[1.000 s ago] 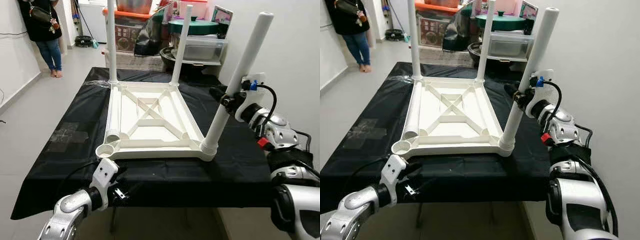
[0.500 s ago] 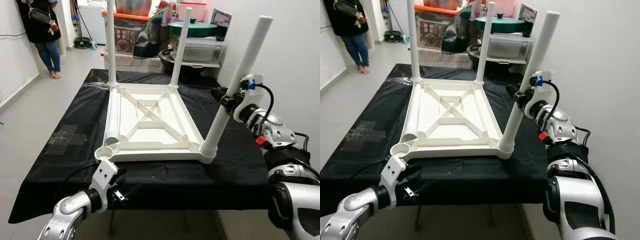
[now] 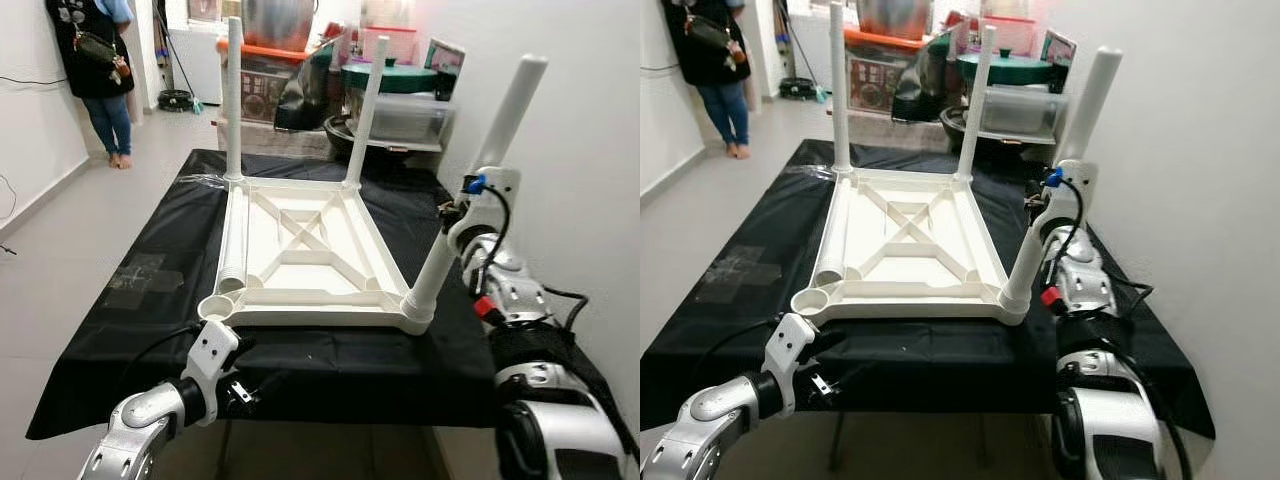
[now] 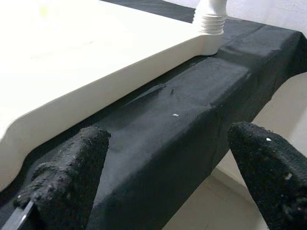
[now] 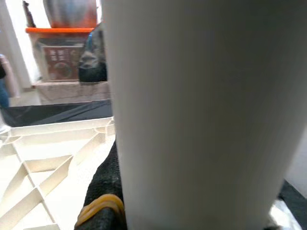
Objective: Building children table
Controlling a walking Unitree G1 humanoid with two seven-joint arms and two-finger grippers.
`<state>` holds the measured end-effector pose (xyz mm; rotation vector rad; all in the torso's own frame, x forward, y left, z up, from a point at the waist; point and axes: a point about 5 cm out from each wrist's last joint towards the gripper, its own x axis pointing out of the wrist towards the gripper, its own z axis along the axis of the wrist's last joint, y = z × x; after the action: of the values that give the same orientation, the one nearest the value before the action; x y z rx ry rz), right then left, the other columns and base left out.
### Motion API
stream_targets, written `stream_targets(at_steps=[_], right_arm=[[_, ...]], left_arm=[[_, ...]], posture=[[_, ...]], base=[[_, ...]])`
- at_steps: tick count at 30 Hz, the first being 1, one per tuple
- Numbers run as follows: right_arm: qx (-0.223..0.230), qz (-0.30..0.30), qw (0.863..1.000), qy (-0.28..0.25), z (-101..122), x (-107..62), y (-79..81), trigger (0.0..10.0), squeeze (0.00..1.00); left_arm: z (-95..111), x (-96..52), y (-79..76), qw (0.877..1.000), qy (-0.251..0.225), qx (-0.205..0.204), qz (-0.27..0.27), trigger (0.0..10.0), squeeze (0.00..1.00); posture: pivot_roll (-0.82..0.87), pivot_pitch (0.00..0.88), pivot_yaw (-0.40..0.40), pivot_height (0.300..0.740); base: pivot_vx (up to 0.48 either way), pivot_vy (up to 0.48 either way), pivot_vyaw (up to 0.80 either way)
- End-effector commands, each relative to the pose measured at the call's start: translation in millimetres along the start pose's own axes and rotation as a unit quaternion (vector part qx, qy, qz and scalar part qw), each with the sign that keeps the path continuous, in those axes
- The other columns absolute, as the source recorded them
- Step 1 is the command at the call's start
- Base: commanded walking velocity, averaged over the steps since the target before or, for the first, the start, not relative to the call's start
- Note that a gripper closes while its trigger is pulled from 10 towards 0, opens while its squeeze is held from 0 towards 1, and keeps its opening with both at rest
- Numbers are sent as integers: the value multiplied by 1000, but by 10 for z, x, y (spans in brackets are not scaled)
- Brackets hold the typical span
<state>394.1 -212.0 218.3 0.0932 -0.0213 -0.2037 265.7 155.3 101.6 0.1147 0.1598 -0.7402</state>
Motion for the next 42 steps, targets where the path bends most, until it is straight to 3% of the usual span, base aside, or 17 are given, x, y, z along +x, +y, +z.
stream_targets(at_steps=[1, 5, 17, 18, 19, 20, 26, 31, 42], right_arm=[[-2, -49, 993, 104, -510, -88, -76, 0, 0], [16, -88, 990, 110, -552, -97, 72, 0, 0], [50, -143, 981, 121, -541, -132, 194, 0, 0], [55, -143, 980, 128, -552, -138, 226, 3098, 0], [55, -143, 980, 128, -552, -138, 226, 3098, 0], [61, -139, 979, 140, -562, -142, 277, 10000, 0], [59, -137, 978, 144, -541, -135, 310, 10000, 0], [47, -96, 984, 145, -499, -107, 369, 10000, 0], [28, -72, 990, 119, -393, -76, 311, 10000, 0]], left_arm=[[-14, 38, -27, 1000, 4, -4, -7, 10000, 0], [-22, 69, -87, 1000, 1, -8, -13, 10000, 0], [-48, 77, -144, 1000, 3, -14, -18, 10000, 0], [-51, 81, -156, 1000, 3, -15, -19, 10000, 0], [-51, 81, -156, 1000, 3, -15, -19, 10000, 0], [-53, 87, -169, 1000, 3, -16, -21, 10000, 0], [-54, 91, -174, 1000, 4, -16, -22, 10000, 0], [-52, 103, -176, 1000, 3, -16, -23, 10000, 0], [-57, 117, -169, 1000, 4, -13, -25, 10000, 0]], posture=[[60, 0, -105, 740], [59, 0, -113, 740], [55, 0, -123, 740], [56, 0, -126, 740], [56, 0, -126, 740], [56, 0, -127, 740], [56, 0, -127, 740], [56, 0, -129, 740], [50, 0, -126, 740]], base=[[0, 0, 0], [0, 0, 0], [0, 0, 0], [0, 0, 0], [0, 0, 0], [0, 0, 0], [0, 0, 0], [0, 0, 0], [0, 0, 0]])
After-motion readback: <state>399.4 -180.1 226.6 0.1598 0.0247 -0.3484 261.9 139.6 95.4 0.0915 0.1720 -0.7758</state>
